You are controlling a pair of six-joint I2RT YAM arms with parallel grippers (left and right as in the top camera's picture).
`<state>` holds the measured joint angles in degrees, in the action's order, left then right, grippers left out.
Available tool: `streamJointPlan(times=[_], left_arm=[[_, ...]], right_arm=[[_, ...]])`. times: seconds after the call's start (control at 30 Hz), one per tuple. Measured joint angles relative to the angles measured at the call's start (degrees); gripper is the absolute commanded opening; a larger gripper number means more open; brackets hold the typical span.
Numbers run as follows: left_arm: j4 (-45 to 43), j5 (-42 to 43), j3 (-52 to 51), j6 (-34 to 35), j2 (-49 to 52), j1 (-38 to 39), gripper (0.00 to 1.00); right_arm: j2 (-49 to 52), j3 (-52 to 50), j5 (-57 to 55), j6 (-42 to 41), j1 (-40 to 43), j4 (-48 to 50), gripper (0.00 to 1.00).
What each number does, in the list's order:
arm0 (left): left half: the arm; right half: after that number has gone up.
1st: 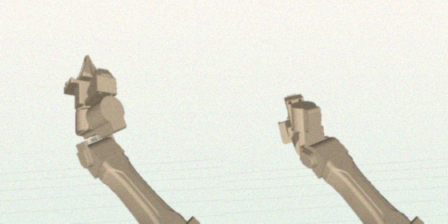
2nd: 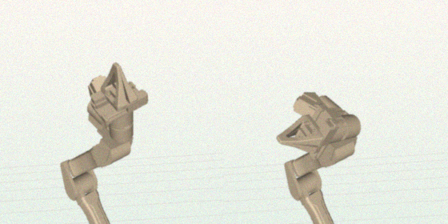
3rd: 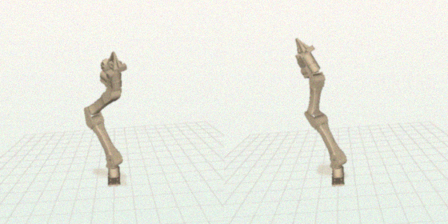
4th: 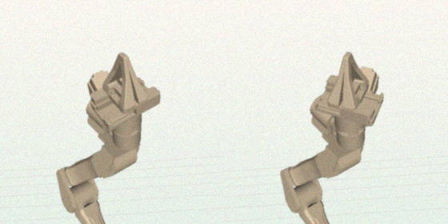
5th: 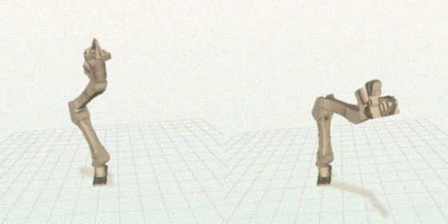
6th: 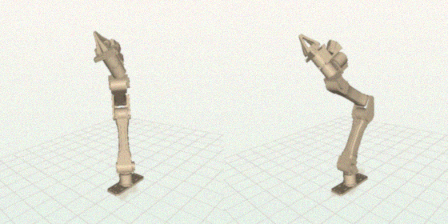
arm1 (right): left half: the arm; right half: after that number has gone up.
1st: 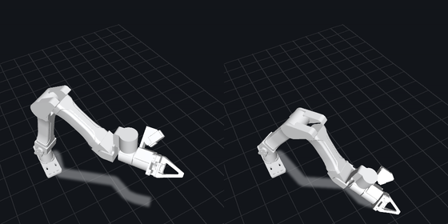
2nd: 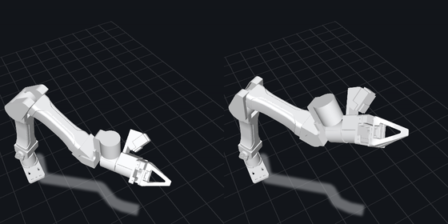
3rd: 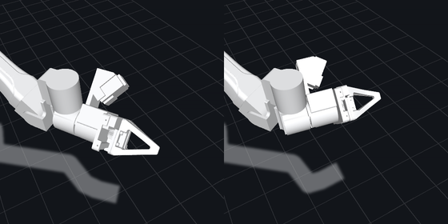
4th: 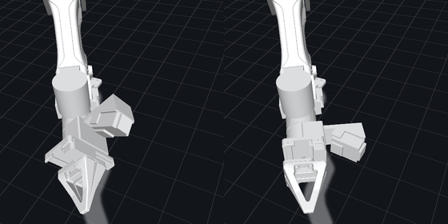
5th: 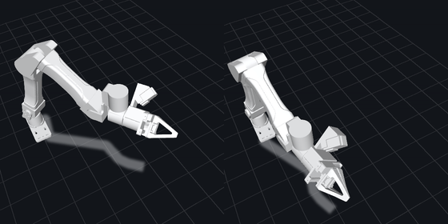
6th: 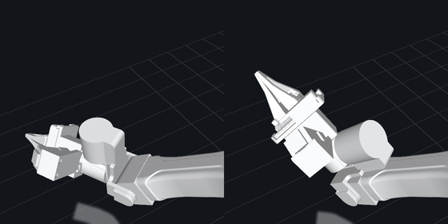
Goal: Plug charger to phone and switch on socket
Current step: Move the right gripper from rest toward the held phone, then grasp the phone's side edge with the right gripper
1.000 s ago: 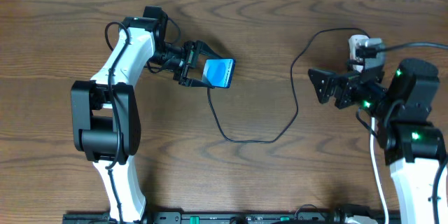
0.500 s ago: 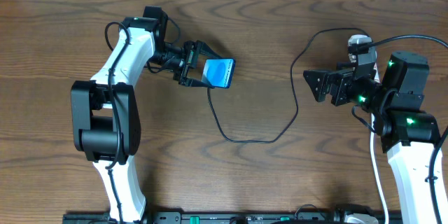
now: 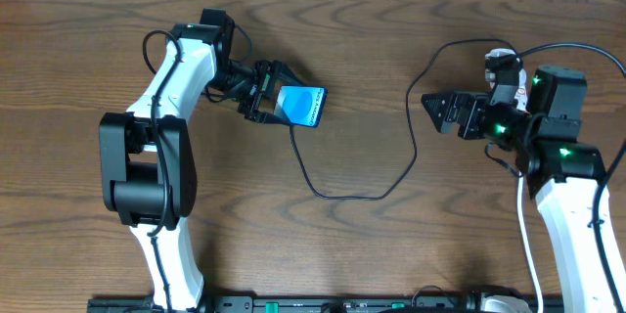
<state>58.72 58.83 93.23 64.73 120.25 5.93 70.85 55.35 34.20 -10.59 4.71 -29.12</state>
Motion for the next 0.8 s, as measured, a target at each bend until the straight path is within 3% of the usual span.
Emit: streamJointPlan(times=[0.5,0.8], left_arm=[[-5.5,4.8,0.0,1.8,0.0,0.0,0.61],[-10.6,-3.0,0.0,4.9,0.0,1.5,0.60]], right_arm=[[4.5,0.0,-0.1,-10.6,-2.5,5.3,0.99],[9.5,0.0,0.0,-15.9,-10.0,15.0,0.99]])
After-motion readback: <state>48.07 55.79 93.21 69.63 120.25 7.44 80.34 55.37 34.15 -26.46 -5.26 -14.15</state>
